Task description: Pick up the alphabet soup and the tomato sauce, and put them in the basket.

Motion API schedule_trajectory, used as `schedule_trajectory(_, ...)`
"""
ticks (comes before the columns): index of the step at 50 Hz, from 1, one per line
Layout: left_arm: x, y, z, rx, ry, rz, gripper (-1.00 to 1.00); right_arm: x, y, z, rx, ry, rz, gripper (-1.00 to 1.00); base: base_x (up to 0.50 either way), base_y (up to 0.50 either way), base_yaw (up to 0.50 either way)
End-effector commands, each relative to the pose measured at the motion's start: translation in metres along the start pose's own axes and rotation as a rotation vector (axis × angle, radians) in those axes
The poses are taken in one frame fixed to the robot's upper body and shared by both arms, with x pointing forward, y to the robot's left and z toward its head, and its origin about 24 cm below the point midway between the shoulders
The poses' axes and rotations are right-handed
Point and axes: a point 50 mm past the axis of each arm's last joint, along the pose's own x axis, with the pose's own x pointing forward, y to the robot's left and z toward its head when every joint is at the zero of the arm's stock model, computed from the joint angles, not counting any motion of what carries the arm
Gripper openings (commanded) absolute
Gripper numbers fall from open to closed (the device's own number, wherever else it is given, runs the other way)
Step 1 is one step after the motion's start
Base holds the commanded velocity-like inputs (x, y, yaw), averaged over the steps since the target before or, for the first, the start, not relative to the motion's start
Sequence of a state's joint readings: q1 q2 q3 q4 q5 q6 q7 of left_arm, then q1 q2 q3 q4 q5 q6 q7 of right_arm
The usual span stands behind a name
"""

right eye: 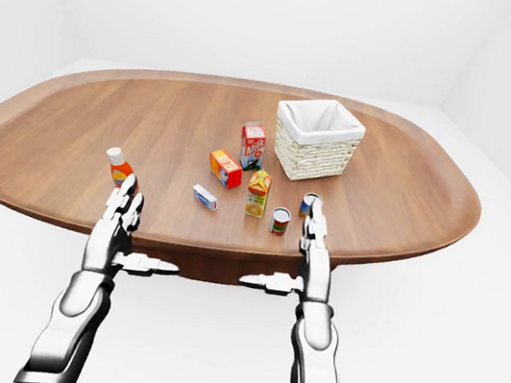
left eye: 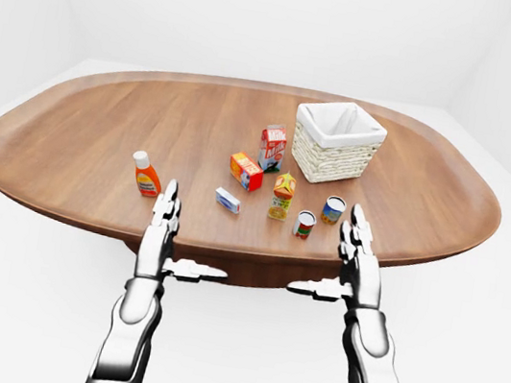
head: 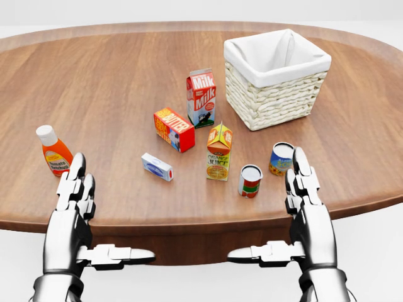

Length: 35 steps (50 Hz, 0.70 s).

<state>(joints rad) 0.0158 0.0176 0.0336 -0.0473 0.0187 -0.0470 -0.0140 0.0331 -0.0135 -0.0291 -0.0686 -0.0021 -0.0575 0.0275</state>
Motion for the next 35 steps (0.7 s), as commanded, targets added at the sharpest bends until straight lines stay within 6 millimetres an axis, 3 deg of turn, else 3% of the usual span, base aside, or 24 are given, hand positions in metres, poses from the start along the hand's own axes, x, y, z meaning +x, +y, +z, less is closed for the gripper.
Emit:
schedule_trajectory(1,-0.004,0.002,0.015,0.048,-0.088,0.028,1.00,-0.005,-0.001,0.012,-0.011,-0.068,-0.009,1.00,0.00,0.00,0.00)
schedule_trajectory(11,-0.009,0.002,0.029,0.102,-0.147,0.049,1.00,-0.008,-0.001,0.021,-0.017,-0.103,-0.012,1.00,0.00,0.00,0.00)
schedule_trajectory(35,-0.012,0.003,0.035,0.128,-0.173,0.058,1.00,-0.011,0.000,0.027,-0.026,-0.127,-0.002,1.00,0.00,0.00,0.00)
